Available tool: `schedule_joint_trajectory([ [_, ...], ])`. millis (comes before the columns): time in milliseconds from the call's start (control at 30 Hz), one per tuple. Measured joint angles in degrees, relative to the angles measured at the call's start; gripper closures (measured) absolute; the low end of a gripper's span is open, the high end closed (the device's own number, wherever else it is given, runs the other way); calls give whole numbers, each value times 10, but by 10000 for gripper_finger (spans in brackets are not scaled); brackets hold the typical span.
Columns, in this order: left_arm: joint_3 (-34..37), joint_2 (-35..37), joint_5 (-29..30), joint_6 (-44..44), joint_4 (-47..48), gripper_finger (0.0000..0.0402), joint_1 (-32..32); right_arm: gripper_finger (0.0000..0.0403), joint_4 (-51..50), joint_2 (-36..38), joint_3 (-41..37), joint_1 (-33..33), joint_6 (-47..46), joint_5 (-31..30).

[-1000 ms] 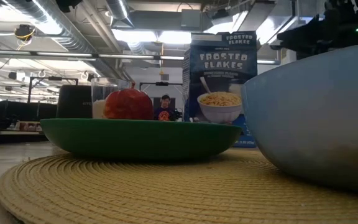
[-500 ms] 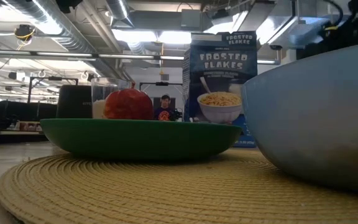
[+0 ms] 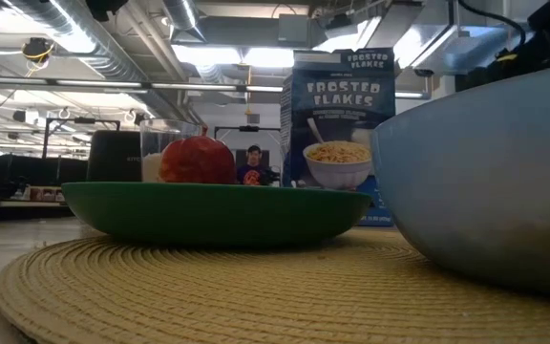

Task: Arrange a breakfast setting
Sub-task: Put the gold spoon between the green plate and the blue bowl

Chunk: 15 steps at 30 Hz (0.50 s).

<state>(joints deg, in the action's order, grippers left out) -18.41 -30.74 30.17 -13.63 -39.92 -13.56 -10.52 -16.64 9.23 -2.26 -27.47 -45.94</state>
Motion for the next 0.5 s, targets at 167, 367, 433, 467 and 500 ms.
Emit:
schedule_joint_trajectory([
  [167,0,0,0,0,0,4,0,61,7,-12,-21,0,-28,10],
  [367,0,0,0,0,0,4,0,61,79,-23,-43,0,-8,36],
  [433,0,0,0,0,0,4,0,62,84,-26,-44,0,6,48],
  [467,0,0,0,0,0,4,0,65,84,-28,-44,0,8,52],
  [500,0,0,0,0,0,4,0,70,83,-30,-44,0,8,57],
])
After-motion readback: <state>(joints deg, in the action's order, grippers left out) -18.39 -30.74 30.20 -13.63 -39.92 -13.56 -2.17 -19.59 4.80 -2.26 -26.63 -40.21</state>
